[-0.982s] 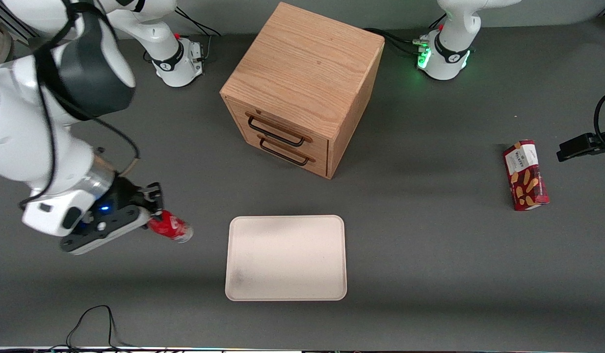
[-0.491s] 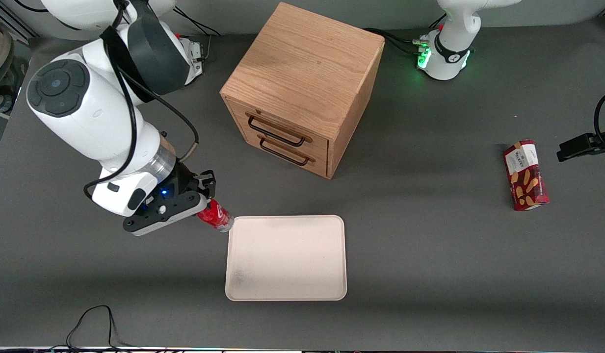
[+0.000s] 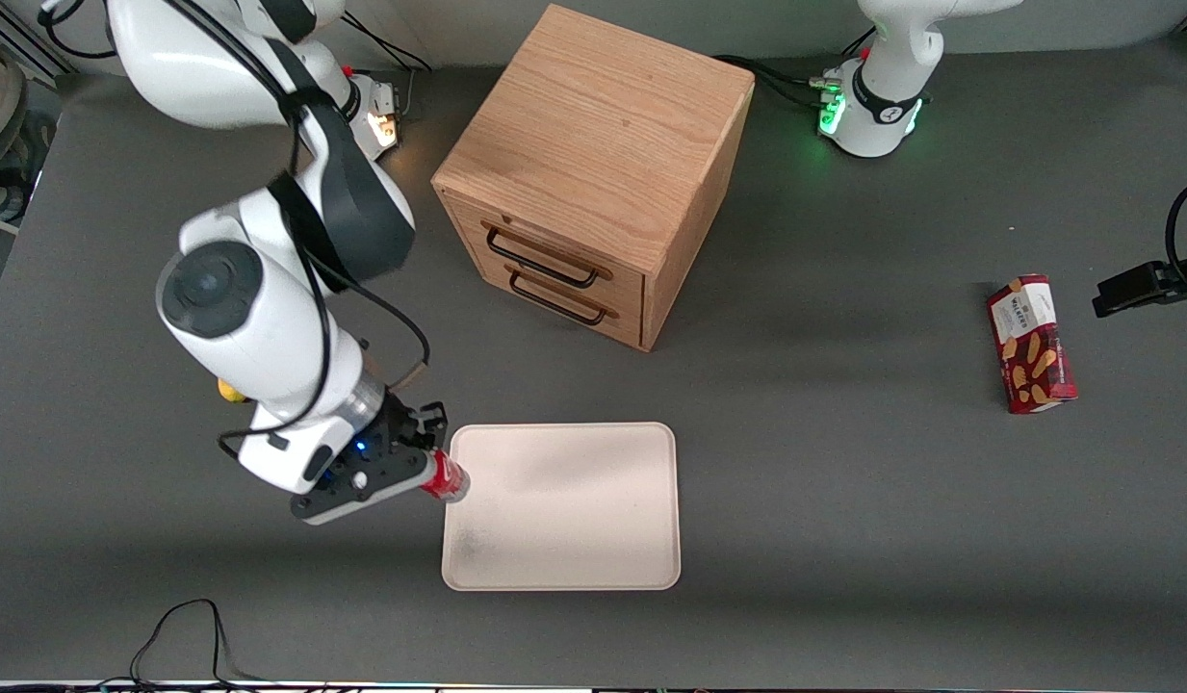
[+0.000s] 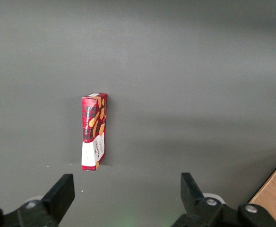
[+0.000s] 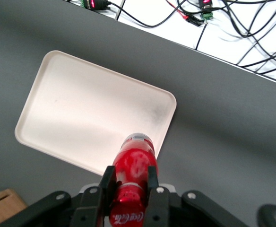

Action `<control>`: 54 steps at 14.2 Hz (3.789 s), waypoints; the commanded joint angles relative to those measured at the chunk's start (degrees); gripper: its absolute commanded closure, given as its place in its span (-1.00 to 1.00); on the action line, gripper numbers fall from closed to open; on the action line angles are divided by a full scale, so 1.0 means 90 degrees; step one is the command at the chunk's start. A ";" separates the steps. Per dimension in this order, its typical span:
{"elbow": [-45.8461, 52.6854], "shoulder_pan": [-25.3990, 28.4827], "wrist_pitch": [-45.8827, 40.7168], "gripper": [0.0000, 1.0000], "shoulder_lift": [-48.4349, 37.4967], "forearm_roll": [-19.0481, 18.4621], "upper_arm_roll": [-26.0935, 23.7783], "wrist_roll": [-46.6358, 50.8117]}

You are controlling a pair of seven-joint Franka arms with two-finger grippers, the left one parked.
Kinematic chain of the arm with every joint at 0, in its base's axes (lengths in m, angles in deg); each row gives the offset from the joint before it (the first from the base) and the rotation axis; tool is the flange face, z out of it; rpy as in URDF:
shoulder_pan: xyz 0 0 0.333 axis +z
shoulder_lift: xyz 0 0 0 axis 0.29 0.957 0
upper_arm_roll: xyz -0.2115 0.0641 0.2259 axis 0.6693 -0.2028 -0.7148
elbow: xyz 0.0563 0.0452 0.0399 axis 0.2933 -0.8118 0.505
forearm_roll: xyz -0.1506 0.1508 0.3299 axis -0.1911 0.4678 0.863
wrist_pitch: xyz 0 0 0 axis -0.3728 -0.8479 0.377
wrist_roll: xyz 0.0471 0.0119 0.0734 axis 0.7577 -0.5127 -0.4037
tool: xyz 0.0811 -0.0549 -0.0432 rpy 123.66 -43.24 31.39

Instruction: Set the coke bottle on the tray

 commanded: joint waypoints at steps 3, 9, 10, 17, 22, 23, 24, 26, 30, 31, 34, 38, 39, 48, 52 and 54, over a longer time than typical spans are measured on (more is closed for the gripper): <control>0.0217 0.0025 0.0663 1.00 0.0698 -0.0157 0.0036 0.0093; 0.0197 0.0005 0.1280 1.00 0.1294 -0.0166 0.0211 0.0044; 0.0197 0.0005 0.1387 1.00 0.1372 -0.0166 0.0222 0.0044; 0.0109 0.0015 0.1642 0.69 0.1539 -0.0166 0.0222 0.0141; -0.0056 0.0015 0.1487 -1.00 0.1131 -0.0147 0.0231 0.0366; -0.0182 0.0015 0.1147 -1.00 0.0926 -0.0137 0.0222 0.0376; -0.0290 0.0015 0.0844 -1.00 0.0644 -0.0137 0.0222 0.0424; -0.0534 0.0015 0.0210 -1.00 0.0048 -0.0137 0.0222 0.0677; -0.1226 -0.0111 -0.0768 -1.00 -0.1279 -0.0108 0.0212 0.1001; -0.1567 -0.0209 -0.0838 -1.00 -0.1679 -0.0069 0.0193 0.1020; -0.2953 -0.0667 -0.0839 -1.00 -0.3007 -0.0049 0.0163 0.1011; -0.3961 -0.1448 -0.0848 -1.00 -0.4152 0.0291 0.0105 0.0486; -0.4079 -0.1662 -0.0848 -1.00 -0.4280 0.0438 0.0105 0.0309; -0.4227 -0.1948 -0.0848 -1.00 -0.4633 0.0556 0.1119 -0.1176; -0.4158 -0.2055 -0.1014 -1.00 -0.4623 0.0498 0.0994 -0.1187; -0.4158 -0.1997 -0.1044 -1.00 -0.4613 0.0488 0.1022 -0.1226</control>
